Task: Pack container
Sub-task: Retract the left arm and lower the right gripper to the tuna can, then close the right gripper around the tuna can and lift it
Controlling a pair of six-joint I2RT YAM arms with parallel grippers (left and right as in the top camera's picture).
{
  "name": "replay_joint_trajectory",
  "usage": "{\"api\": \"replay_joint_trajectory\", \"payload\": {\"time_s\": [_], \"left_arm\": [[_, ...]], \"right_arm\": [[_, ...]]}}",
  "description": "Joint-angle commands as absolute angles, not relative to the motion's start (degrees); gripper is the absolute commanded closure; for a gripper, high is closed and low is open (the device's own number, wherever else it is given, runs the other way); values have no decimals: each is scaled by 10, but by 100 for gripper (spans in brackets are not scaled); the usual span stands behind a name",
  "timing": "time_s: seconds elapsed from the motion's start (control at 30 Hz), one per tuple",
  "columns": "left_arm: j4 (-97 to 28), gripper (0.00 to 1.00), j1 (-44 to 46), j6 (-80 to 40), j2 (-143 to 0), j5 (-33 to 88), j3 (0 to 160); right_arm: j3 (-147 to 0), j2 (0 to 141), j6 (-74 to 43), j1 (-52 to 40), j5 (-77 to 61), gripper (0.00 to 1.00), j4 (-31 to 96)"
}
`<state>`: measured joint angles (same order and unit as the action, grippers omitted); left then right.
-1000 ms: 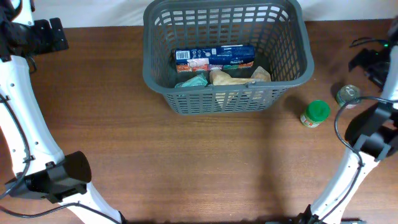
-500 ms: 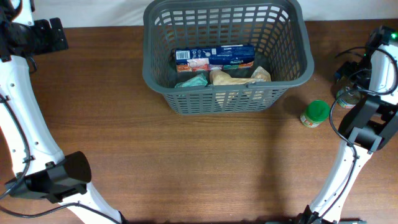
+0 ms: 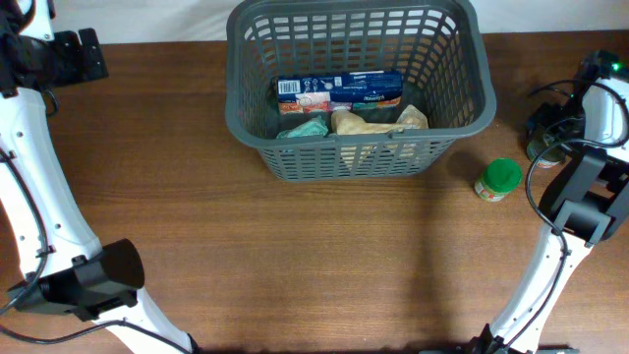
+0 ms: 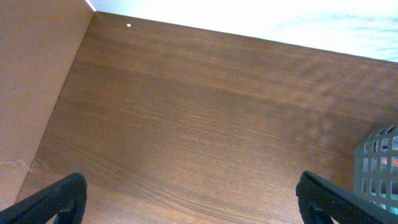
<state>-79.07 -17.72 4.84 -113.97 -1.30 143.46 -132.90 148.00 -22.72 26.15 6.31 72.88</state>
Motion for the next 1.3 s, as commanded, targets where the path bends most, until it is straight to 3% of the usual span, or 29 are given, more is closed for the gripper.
{"api": "replay_joint_trajectory", "payload": {"time_s": [0.0, 0.3, 1.27], "left_arm": [[-790, 1, -178, 41, -1143, -7, 1434], [-790, 1, -178, 41, -1143, -7, 1434], [-790, 1, -178, 41, -1143, -7, 1434]], "right_arm": [[-1292, 1531, -227, 260, 69, 1, 741], [-1292, 1531, -152, 259, -41, 1, 733], [-1292, 1531, -152, 292, 4, 1, 757]]}}
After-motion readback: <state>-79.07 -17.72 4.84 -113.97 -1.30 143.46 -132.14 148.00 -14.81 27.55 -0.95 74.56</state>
